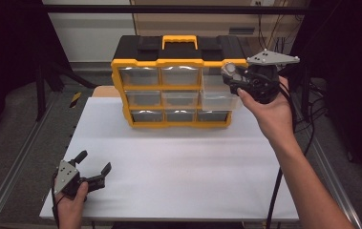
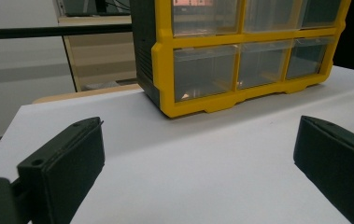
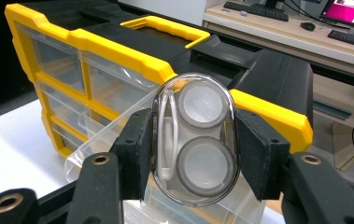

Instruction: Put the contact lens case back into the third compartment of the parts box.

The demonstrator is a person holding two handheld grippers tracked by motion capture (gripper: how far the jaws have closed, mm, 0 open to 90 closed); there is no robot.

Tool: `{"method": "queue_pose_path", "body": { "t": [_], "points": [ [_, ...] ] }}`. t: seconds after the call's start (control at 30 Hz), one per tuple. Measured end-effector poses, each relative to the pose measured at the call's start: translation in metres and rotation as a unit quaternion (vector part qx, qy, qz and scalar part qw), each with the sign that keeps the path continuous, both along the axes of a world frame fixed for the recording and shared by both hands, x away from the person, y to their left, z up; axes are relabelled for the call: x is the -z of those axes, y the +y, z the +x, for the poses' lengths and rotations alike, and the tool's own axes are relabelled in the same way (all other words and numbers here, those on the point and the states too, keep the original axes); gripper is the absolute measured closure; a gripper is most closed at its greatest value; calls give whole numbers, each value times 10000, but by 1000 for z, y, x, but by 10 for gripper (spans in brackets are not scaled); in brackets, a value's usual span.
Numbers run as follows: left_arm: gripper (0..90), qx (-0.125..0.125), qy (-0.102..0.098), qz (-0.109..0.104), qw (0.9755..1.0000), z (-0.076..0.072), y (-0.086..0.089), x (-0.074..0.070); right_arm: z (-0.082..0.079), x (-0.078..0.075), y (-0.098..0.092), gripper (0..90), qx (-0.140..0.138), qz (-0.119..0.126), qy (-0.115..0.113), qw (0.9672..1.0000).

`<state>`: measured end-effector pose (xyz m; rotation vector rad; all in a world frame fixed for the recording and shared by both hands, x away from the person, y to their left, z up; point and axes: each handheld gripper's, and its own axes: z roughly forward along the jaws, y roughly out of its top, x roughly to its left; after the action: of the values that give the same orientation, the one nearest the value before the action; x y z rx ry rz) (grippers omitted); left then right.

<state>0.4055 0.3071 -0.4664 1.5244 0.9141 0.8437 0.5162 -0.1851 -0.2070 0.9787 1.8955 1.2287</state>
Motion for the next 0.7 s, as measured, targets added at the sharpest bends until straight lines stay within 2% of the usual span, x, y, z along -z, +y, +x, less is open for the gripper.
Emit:
{"method": "queue_pose_path", "body": {
  "t": [0.7],
  "points": [
    [17,15,11,17,10000,0,-1,0,13,2,10,492,-6,-121,247,9996]
  ]
}}
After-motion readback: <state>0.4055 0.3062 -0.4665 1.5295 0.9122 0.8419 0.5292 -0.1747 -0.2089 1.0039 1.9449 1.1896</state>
